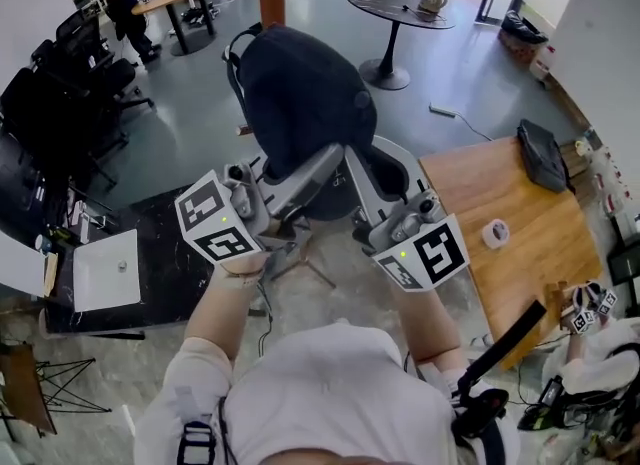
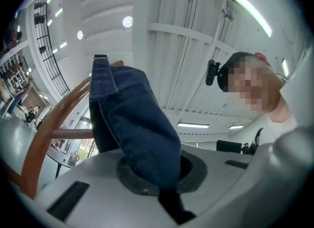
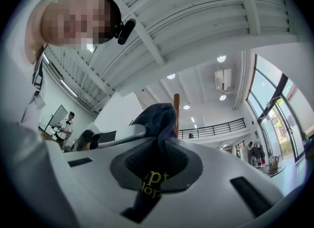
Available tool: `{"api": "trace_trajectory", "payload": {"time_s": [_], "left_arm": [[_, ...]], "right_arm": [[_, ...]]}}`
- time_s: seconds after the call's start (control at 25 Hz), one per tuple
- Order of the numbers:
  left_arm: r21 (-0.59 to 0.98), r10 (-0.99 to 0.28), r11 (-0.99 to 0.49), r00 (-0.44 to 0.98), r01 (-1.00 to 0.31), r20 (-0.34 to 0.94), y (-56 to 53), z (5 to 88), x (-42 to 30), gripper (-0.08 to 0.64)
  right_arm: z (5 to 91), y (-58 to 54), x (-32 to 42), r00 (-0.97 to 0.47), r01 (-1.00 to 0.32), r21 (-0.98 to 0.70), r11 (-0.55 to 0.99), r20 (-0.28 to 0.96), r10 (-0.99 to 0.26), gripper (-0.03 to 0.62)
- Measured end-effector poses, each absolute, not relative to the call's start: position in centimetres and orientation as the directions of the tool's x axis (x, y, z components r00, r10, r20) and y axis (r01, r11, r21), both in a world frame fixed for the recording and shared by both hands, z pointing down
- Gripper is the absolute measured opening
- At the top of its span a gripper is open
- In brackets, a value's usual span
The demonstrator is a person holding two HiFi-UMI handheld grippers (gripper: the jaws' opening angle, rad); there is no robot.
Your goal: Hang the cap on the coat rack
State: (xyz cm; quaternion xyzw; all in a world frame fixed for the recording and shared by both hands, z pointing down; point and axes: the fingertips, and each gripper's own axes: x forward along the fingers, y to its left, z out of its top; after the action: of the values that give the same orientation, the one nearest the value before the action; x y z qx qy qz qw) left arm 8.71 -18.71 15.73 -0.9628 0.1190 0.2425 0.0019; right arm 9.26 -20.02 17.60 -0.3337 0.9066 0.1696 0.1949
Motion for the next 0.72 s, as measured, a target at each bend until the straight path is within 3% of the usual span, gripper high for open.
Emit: {"api": "trace_trajectory", "payload": {"time_s": [0.44, 0.72], "left_arm": [[0.029, -0.17, -0.984, 0.876, -0.176, -0.452, -18.3, 15.3, 11.5, 0.012], [0.104, -0.195, -0.981, 0.88, -0.166, -0.434, -19.4, 17.6, 11.9, 0.012]], "right_arm": [[17.2, -19.6, 12.3, -0.644, -0.729, 0.167, 0.663, -0.496, -0.583, 0.032], [19.6, -20.6, 12.7, -0.644, -0.73, 0.118, 0.673, -0.448, -0.62, 0.032]]}}
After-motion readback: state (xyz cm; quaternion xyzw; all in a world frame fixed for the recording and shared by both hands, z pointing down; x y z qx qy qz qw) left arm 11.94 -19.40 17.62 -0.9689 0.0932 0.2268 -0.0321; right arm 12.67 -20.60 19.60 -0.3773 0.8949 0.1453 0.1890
